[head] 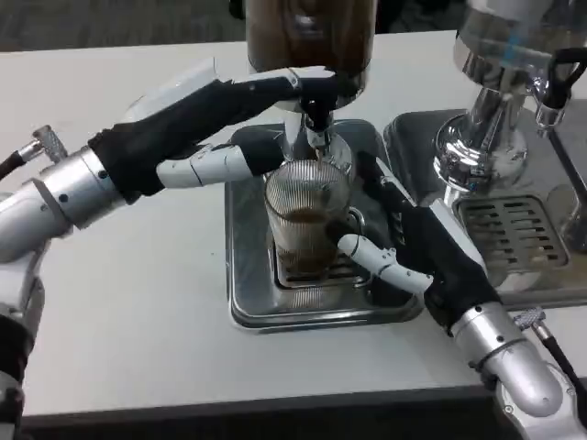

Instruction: Grasp the cup under the faucet to collect the drink, then remove the cup.

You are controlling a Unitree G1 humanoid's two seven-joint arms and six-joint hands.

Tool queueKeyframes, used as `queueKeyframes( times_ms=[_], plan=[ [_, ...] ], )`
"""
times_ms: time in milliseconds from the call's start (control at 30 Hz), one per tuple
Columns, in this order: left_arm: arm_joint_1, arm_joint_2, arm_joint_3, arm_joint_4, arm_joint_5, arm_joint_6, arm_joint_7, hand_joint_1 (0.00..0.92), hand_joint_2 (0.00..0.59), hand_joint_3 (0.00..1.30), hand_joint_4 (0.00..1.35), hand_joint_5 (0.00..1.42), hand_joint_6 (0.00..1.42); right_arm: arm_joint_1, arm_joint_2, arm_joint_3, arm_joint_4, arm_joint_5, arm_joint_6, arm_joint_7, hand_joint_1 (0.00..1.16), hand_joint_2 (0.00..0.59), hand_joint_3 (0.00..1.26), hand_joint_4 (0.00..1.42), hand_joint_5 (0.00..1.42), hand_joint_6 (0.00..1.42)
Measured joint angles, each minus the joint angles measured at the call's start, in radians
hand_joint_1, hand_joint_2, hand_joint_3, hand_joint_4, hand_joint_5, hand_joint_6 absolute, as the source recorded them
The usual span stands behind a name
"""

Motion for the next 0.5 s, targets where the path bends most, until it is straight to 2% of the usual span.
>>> queueKeyframes(
  times_ms=[500],
  plan=[
    [0.0, -0.028, 0.048, -0.006, -0.054, 0.082, -0.066, 0.0, 0.062, 0.23, 0.12, 0.17, 0.12, -0.002, 0.004, 0.002, 0.017, 0.0, 0.0, 0.0, 0.49, 0.24, 0.0, 0.0, 0.0, 0.05]
  ],
)
